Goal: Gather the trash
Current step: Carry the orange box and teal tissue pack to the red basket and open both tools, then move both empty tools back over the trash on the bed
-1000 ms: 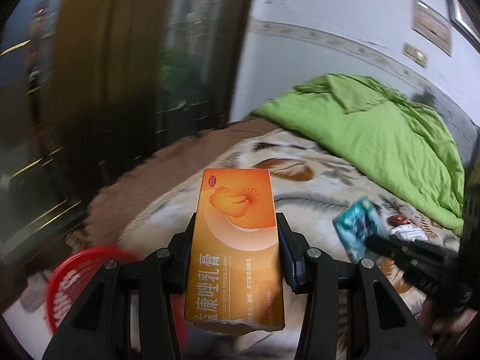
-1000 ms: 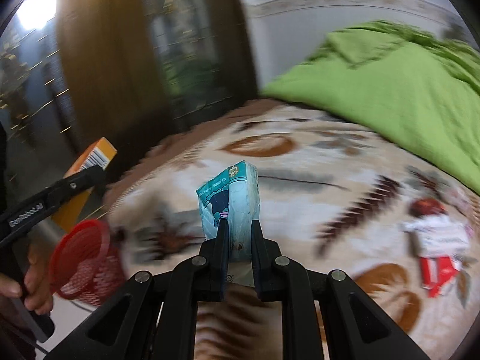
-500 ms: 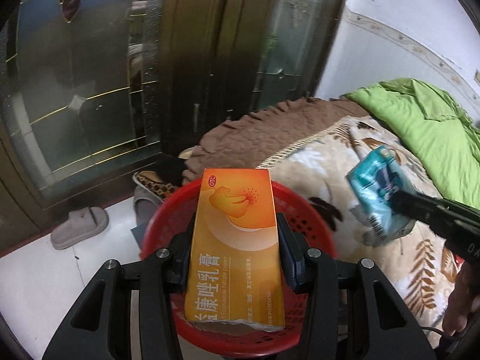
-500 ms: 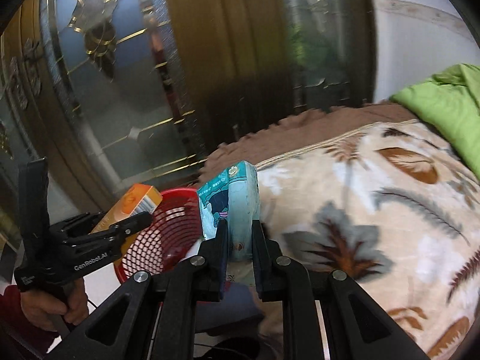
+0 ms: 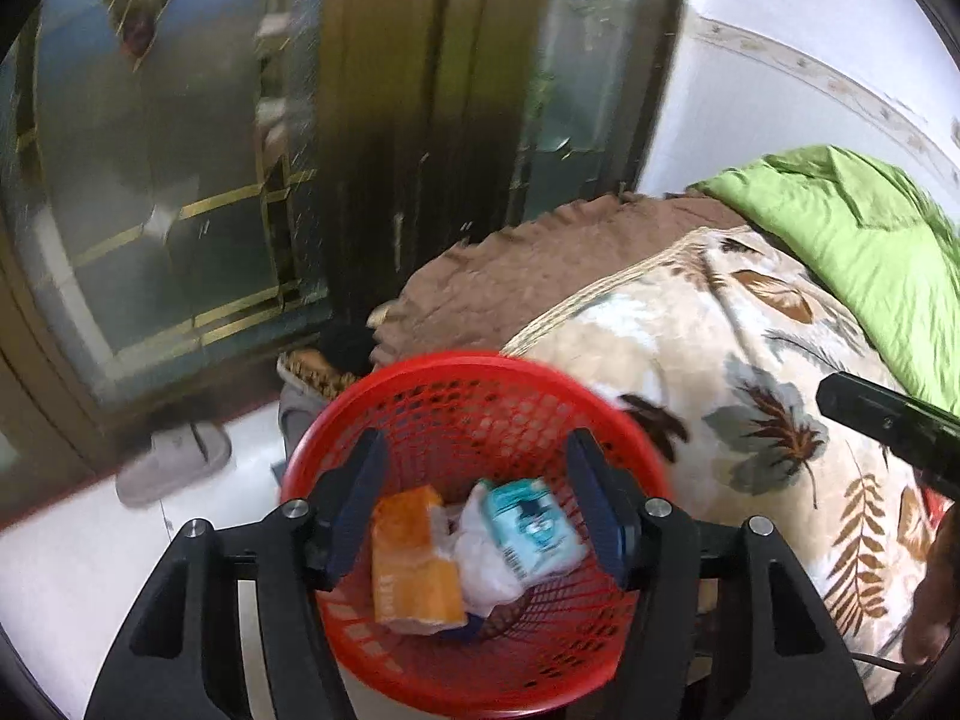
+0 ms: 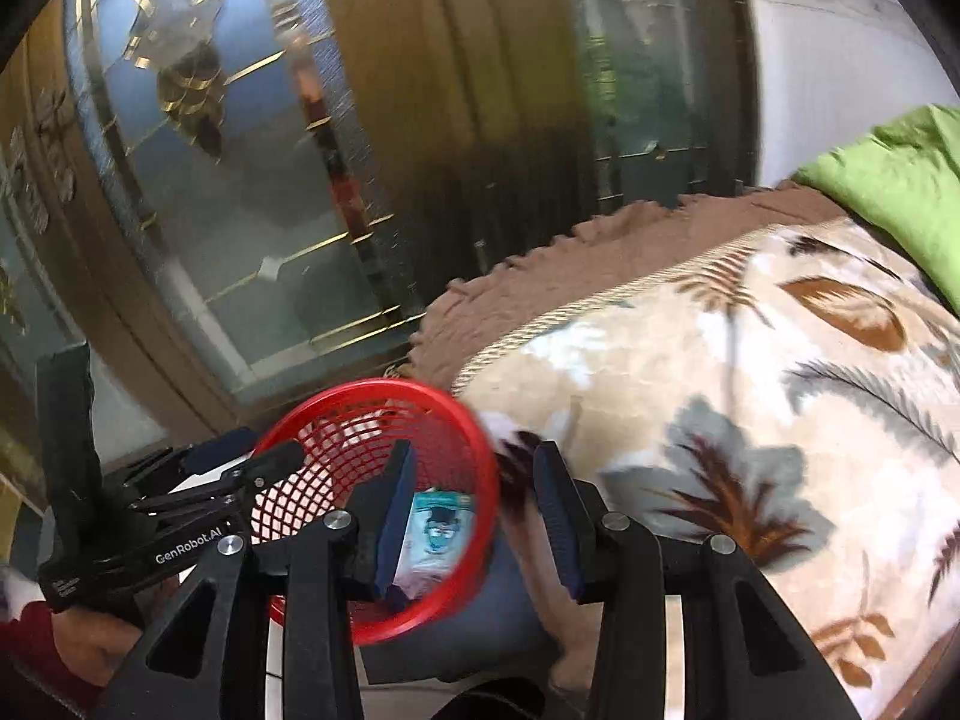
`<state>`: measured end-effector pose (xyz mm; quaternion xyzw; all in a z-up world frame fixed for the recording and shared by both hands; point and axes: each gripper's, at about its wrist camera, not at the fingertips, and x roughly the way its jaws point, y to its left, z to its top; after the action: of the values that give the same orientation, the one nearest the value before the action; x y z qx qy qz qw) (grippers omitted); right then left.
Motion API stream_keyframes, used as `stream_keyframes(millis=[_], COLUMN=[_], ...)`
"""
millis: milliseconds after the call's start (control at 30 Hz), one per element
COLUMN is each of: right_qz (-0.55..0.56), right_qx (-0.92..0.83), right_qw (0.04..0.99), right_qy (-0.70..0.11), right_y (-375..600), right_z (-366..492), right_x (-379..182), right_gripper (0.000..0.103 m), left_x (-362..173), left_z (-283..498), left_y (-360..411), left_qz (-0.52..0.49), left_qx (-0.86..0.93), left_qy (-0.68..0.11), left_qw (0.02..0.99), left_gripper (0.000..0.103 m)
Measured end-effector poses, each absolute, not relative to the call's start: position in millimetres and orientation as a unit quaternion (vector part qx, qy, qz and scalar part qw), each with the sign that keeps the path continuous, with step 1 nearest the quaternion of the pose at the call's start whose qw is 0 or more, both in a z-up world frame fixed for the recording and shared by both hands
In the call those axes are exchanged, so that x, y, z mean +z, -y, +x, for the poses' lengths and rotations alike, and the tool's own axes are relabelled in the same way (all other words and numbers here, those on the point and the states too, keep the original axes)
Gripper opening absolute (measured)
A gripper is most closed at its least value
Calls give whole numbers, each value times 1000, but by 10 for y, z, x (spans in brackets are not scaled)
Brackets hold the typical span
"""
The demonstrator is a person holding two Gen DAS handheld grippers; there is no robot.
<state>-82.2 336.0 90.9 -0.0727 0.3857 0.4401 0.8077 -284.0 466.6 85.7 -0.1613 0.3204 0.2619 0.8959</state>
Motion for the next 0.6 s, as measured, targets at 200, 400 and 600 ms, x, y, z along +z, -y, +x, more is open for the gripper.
stream_keyframes(millis=[200,400,600], right_qz=[-32,-17,30], right_qx=[392,332,283], right_qw=[839,873,894], right_qy=[-375,-358,-347], right_y=[-2662,-1863,-1221], right_z=[-766,-792,-790], right_x=[1030,1150,1244], right_gripper=[44,44,44], left_x=[1139,1349,1469], left_z=[-2524,-2183,-1934], left_y=[-3960,-3332,-2793], left_qz=[-53,10,51], left_qx=[231,191,153], left_qy=[-300,-310,-314], left_qw=[924,931,936], left_gripper=[68,69,69])
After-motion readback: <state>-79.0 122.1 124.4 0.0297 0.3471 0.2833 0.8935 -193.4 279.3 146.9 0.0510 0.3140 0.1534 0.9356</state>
